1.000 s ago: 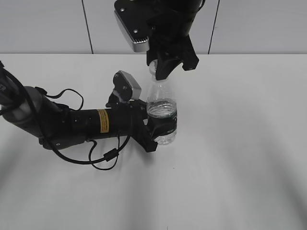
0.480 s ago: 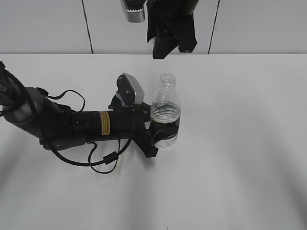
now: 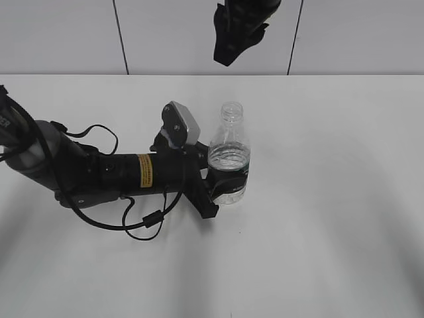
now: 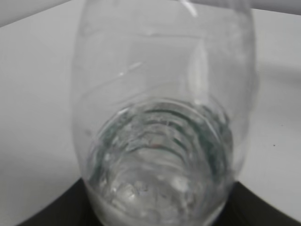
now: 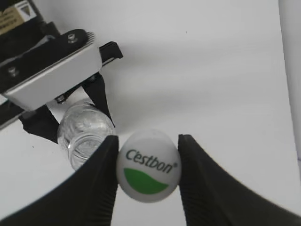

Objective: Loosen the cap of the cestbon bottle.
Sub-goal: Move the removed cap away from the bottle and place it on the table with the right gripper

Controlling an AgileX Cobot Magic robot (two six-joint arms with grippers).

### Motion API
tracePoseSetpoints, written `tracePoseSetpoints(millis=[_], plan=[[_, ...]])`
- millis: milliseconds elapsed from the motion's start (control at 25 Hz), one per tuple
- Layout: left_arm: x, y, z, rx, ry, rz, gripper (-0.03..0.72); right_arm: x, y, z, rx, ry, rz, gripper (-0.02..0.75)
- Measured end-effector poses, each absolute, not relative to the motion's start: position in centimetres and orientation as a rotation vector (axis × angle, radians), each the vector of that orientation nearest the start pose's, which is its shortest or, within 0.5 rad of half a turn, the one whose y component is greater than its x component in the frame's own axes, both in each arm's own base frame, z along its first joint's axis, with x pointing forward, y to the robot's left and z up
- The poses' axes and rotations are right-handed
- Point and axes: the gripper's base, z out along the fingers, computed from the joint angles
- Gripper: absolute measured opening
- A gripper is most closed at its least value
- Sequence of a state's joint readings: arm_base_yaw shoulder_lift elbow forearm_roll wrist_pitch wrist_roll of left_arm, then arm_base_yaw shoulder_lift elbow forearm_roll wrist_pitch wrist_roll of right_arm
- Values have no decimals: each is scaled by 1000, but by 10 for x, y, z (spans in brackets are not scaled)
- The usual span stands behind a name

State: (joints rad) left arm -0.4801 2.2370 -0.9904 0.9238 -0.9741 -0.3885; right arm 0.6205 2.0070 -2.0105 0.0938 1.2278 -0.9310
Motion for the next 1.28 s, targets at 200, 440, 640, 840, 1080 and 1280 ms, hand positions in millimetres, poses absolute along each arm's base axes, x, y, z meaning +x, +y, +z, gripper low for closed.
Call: tracePoseSetpoints(millis=[200,440,640,840,1080,1280], plan=[[316,-232,71,1129,1640,-865,345,367,241,325,-1494,2253,130,299],[316,-232,71,1129,1640,-865,345,391,192,302,-978,2611,321,299],[316,-233,71,1129,1640,-866,345,391,150,264,-771,2826,329,299],[316,-232,71,1129,1642,-864,345,367,114,252,-601,2893,328,299],[316,-232,71,1123,1644,-863,345,330,79,217,-349,2902,294,299],[316,-232,71,1116,1648,-861,345,309,56,178,-149,2913,224,299]])
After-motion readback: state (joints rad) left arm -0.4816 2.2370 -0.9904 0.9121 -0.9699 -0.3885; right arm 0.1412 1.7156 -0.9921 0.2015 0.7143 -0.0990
